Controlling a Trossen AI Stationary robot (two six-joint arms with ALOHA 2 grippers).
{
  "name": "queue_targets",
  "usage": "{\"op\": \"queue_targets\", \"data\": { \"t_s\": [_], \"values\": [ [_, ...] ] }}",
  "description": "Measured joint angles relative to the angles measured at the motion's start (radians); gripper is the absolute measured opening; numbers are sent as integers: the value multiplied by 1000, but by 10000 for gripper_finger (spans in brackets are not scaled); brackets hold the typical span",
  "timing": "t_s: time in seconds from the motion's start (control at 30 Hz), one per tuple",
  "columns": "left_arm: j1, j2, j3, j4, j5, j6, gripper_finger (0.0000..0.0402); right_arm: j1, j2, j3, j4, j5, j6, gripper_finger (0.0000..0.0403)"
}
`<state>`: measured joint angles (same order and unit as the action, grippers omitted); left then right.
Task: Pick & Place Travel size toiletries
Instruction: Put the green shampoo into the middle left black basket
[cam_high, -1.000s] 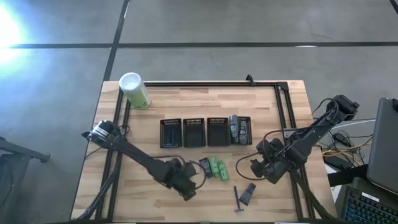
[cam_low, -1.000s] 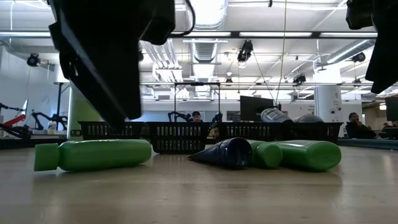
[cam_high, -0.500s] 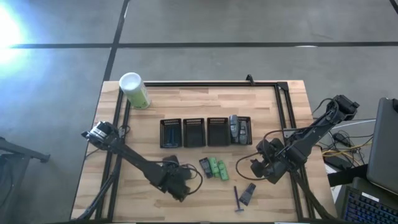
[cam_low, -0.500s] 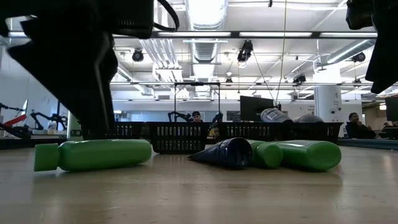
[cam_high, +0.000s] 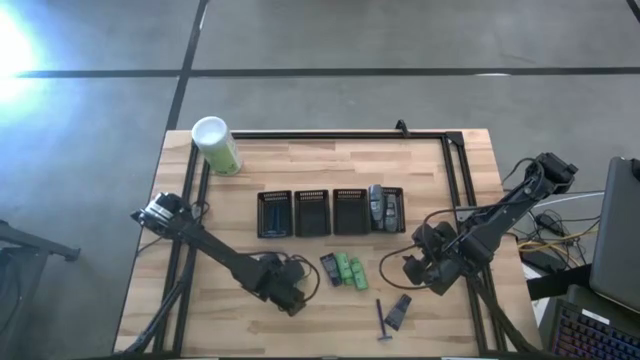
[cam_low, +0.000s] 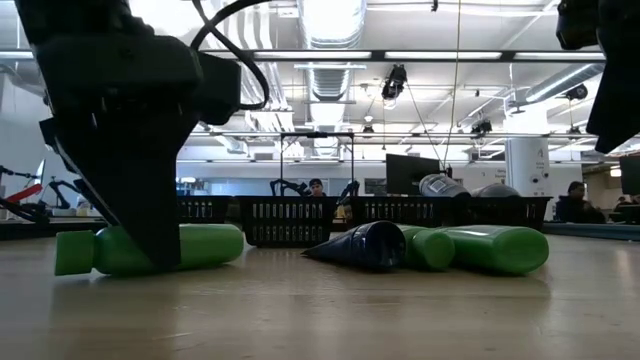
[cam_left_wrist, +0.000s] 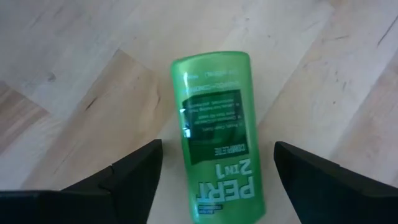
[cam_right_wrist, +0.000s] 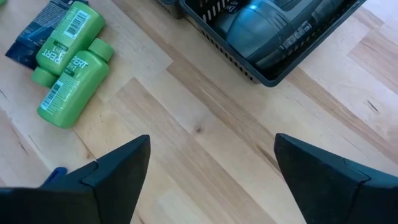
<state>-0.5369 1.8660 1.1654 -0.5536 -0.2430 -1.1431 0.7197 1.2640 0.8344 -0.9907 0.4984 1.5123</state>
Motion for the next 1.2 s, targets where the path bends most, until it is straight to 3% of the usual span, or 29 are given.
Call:
{"op": "queue_targets", "data": {
  "t_s": [0.47,0.57,0.67,0.83,0.93,1.2],
  "values": [
    [7,2,-8,13,-95,66,128,-1,0,-6,0,0,13,315],
    [17,-5,6,37,-98,48,126,-1,0,-6,0,0,14,320],
    [35,-46,42,42,-170,-36,126,-1,0,-6,-1,0,14,327],
    [136,-136,59,44,-366,-375,134,0,0,-6,-4,0,25,340],
    [228,-162,58,41,-366,-423,136,0,0,-6,-4,0,26,346],
    [470,-126,57,46,-223,-260,135,0,0,-6,-4,-1,72,342]
  ]
}}
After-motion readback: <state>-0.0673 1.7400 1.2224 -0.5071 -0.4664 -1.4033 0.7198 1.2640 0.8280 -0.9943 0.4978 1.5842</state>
